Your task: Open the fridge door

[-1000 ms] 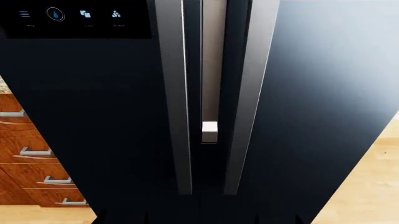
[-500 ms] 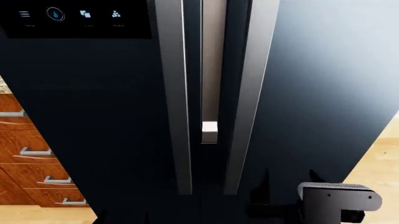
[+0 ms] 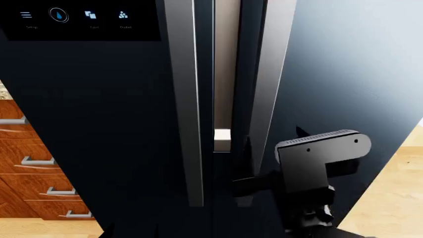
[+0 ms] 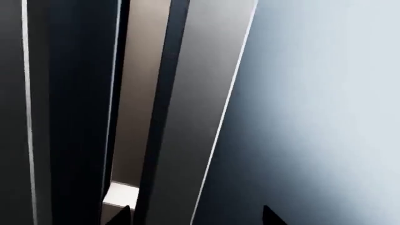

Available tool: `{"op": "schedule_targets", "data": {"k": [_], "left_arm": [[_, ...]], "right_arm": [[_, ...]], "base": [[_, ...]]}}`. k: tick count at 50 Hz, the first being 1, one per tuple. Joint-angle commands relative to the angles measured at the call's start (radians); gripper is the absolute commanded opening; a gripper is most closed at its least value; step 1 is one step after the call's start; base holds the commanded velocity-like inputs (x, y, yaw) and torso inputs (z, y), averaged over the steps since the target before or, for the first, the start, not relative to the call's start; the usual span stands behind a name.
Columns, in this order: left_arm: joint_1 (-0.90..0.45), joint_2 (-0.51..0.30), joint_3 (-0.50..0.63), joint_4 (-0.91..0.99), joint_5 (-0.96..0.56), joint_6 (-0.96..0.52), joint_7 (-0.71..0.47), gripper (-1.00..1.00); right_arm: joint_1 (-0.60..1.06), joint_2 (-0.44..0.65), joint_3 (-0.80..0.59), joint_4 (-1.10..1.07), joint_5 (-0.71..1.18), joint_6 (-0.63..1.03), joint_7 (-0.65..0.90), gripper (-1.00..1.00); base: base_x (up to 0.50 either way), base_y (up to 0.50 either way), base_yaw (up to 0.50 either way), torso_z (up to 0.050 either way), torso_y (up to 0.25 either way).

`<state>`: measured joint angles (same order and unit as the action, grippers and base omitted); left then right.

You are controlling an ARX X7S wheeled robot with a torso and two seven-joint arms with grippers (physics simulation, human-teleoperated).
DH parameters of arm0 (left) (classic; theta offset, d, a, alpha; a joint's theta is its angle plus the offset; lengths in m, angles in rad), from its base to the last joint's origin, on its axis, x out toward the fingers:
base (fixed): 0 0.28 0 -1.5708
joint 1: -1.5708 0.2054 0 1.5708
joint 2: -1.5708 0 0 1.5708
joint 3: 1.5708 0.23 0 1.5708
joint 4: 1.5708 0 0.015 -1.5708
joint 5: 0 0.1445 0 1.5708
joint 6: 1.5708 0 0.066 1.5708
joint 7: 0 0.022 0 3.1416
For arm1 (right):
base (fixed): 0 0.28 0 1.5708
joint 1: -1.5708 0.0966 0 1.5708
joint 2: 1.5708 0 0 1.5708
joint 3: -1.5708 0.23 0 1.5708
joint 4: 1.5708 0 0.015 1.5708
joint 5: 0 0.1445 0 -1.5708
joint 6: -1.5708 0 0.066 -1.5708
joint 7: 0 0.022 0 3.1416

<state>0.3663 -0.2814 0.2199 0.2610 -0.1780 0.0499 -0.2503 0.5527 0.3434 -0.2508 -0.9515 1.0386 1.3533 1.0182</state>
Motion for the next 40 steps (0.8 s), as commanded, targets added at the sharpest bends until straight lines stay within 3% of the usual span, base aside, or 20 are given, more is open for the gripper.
{"op": "schedule_targets", "data": {"k": [1,13,22,23,40], "left_arm": [[-0.005,-0.004,0.005,-0.003,-0.003,-0.002,-0.003,1.00],[-0.008,-0.008,0.009,-0.006,-0.010,-0.001,-0.005,1.00],[-0.010,-0.012,0.014,-0.003,-0.011,-0.007,-0.007,1.00],[-0.009,-0.012,0.015,-0.001,-0.012,-0.008,-0.008,1.00],[-0.010,-0.018,0.020,0.001,-0.019,-0.009,-0.012,1.00]], "right_arm": [[0.143,0.010,-0.153,0.110,-0.070,-0.060,-0.073,1.00],[0.180,0.030,-0.264,0.287,-0.229,-0.238,-0.220,1.00],[0.199,0.035,-0.247,0.424,-0.290,-0.347,-0.279,1.00],[0.200,0.035,-0.243,0.428,-0.292,-0.348,-0.275,-1.00],[0.127,0.071,-0.231,0.319,-0.249,-0.285,-0.203,-1.00]], "base": [[0.00,0.00,0.00,0.000,0.000],[0.00,0.00,0.00,0.000,0.000],[0.00,0.00,0.00,0.000,0.000],[0.00,0.00,0.00,0.000,0.000],[0.00,0.00,0.00,0.000,0.000]]}}
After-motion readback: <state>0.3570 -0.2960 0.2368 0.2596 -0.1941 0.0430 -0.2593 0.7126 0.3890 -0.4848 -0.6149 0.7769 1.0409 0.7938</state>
